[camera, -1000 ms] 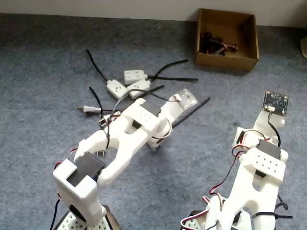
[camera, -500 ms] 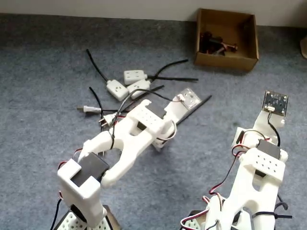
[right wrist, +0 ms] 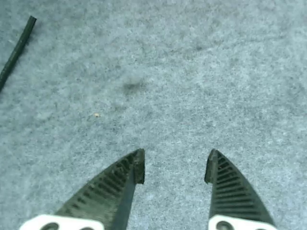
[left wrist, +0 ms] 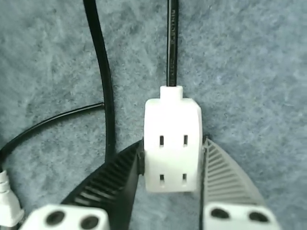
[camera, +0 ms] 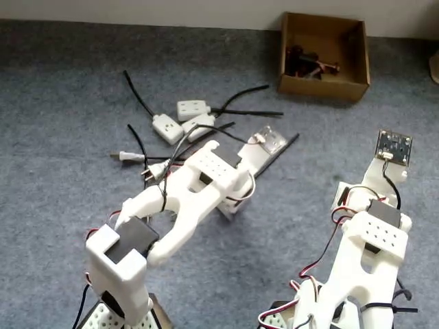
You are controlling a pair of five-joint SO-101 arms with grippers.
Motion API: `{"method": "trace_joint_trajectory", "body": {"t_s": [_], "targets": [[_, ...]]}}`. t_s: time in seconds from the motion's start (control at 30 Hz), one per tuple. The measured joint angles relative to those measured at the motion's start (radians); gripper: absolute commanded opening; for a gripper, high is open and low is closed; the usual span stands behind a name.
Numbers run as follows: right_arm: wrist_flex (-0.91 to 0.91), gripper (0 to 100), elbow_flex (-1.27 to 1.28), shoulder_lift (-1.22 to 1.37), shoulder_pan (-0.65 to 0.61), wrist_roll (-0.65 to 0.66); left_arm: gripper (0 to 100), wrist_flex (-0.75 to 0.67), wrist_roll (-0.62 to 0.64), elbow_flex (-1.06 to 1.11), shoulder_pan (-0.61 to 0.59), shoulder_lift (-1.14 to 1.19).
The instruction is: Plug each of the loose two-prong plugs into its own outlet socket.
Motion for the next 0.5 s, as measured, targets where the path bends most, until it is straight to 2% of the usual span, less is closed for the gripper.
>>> {"method": "trace_joint_trajectory", "body": {"t_s": [0.33,0.5], "targets": [[0.000,20.2,0.000,0.000,0.000,0.000,23,0.006,0.003,0.002,0.002,0.011],[0.000,20.2,0.000,0.000,0.000,0.000,23,0.069,0.003,-0.035,0.002,0.011]]}}
